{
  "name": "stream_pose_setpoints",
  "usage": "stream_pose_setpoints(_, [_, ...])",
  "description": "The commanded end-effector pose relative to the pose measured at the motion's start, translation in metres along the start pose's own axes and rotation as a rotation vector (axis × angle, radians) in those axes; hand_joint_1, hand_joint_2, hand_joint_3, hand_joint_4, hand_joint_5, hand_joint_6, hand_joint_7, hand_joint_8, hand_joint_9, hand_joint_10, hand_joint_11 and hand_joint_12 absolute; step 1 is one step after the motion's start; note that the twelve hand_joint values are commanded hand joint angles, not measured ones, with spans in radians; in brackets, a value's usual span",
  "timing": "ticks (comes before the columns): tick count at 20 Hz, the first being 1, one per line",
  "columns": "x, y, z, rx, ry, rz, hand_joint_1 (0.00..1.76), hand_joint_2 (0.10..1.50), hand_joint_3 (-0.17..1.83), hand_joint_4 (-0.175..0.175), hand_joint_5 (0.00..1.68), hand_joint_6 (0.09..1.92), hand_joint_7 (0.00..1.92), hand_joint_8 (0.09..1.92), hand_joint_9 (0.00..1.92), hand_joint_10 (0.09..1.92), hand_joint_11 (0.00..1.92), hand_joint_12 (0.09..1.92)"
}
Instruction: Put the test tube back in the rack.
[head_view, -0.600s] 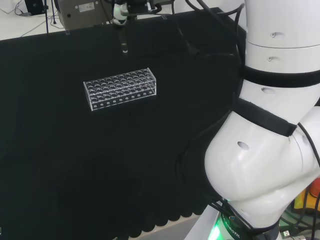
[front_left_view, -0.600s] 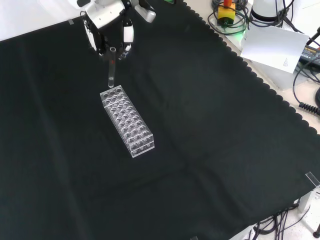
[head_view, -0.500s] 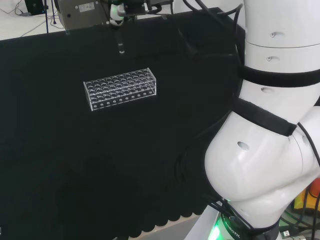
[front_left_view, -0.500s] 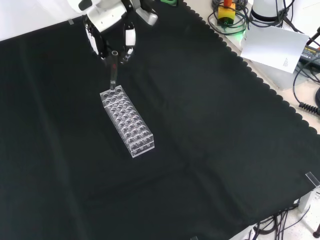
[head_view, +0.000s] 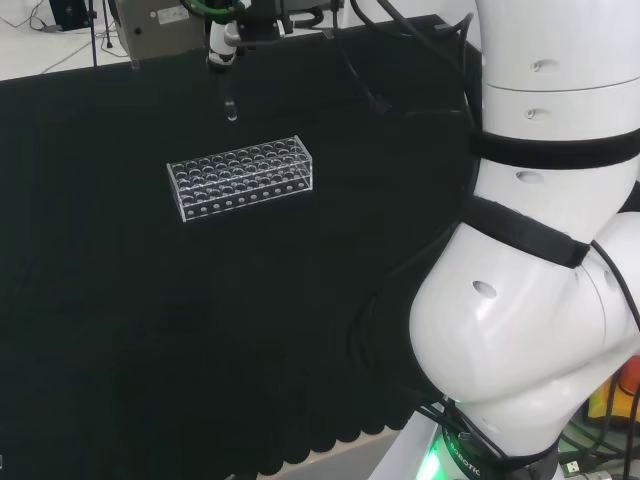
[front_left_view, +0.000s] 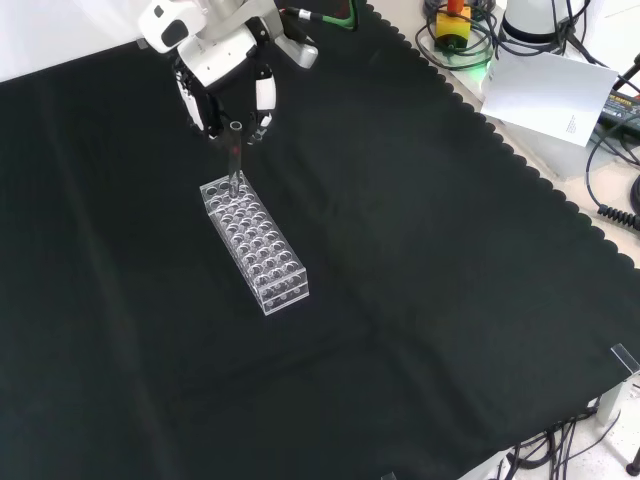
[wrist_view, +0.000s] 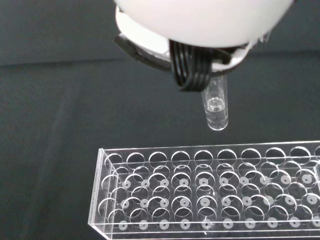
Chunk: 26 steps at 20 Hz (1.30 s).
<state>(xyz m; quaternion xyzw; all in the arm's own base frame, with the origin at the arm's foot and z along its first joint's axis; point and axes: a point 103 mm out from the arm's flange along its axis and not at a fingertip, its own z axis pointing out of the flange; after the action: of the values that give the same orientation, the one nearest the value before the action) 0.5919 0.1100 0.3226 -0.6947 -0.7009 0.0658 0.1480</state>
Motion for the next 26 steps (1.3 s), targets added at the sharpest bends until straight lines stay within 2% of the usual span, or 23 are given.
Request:
stream_pose_setpoints(1, [-0.008,0.012,0.010,0.026,0.041,0.021,1.44,0.59,0.68,-0.175,1.28,0.47,1.45,0.66,1.57,0.09,1.23,0.88])
stream_pose_setpoints(13, [-0.007,0.037,0.039,0.073,0.090,0.008,1.44,0.58,0.68,-0.175,1.28,0.47,1.45,0.66,1.57,0.09,1.23,0.88])
stream_pose_setpoints(26, [-0.007,0.057,0.062,0.120,0.093,0.002,1.44,0.59,0.68,-0.175,1.28,0.47,1.45,0.66,1.57,0.09,1.23,0.88])
